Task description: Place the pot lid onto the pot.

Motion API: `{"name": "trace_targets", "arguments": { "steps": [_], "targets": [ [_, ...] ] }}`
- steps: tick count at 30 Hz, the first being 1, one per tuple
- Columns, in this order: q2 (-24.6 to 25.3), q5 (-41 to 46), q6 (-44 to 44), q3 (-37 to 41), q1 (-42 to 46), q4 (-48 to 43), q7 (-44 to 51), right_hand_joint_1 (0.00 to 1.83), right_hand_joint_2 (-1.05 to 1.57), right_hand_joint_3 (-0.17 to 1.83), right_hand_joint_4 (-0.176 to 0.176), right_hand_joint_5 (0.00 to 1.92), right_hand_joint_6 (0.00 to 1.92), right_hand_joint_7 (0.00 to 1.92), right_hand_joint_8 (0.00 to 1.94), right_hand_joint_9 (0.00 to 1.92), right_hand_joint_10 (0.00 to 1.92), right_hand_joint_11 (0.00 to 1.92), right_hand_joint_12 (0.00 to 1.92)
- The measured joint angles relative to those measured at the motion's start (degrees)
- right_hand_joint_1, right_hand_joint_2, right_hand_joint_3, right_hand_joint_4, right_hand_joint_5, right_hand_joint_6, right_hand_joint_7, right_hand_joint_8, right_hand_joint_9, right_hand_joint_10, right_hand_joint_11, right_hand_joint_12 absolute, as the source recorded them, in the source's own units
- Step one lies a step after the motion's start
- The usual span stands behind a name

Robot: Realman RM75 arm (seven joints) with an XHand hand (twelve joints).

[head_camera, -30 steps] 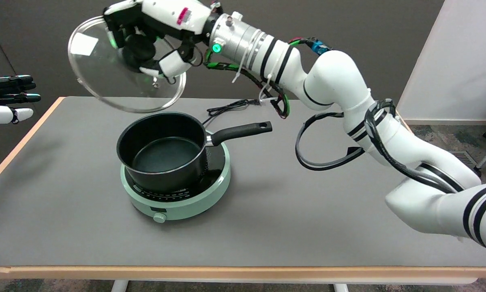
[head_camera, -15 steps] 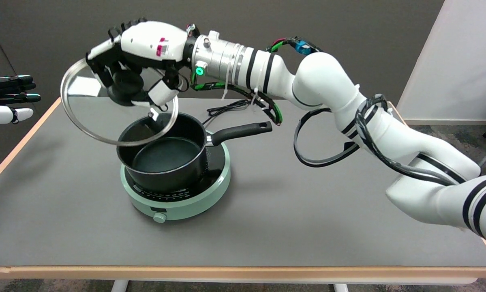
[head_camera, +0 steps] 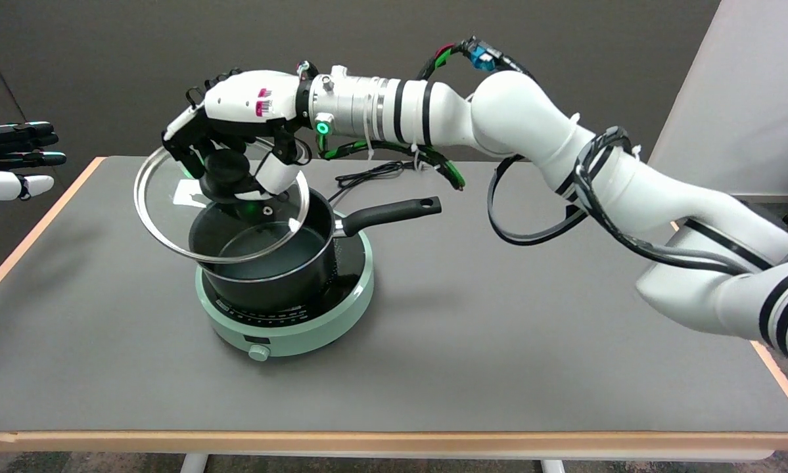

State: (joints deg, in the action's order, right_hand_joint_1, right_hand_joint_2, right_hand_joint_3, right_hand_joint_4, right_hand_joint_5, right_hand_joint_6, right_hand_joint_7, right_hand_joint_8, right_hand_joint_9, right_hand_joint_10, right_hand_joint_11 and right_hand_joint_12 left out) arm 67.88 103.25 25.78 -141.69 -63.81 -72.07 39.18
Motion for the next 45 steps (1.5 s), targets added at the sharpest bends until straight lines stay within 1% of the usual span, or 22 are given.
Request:
{"name": "trace_targets", "arguments": {
  "steps": [5, 10, 20, 45],
  "targets": [
    [-0.4, -2.1, 1.2, -1.9, -2.3, 0.6, -3.8, 1.50, 0.82, 0.78, 0.175, 0.60, 1.34, 0.81, 1.41, 0.76, 1.73, 0.70, 1.92],
    [-0.5, -3.9, 2.5, -3.5, -4.5, 1.3, -7.0, 1.49, 0.86, 0.69, 0.176, 0.61, 1.33, 0.79, 1.38, 0.76, 1.71, 0.70, 1.92],
    [0.0, -6.0, 5.2, -5.3, -6.4, 2.8, -11.8, 1.50, 0.82, 0.77, 0.176, 0.61, 1.33, 0.82, 1.40, 0.76, 1.72, 0.71, 1.92],
    [1.9, -8.1, 7.9, -6.3, -8.1, 7.3, -15.4, 1.50, 0.82, 0.78, 0.176, 0.62, 1.34, 0.82, 1.40, 0.76, 1.73, 0.74, 1.92]
  ]
}}
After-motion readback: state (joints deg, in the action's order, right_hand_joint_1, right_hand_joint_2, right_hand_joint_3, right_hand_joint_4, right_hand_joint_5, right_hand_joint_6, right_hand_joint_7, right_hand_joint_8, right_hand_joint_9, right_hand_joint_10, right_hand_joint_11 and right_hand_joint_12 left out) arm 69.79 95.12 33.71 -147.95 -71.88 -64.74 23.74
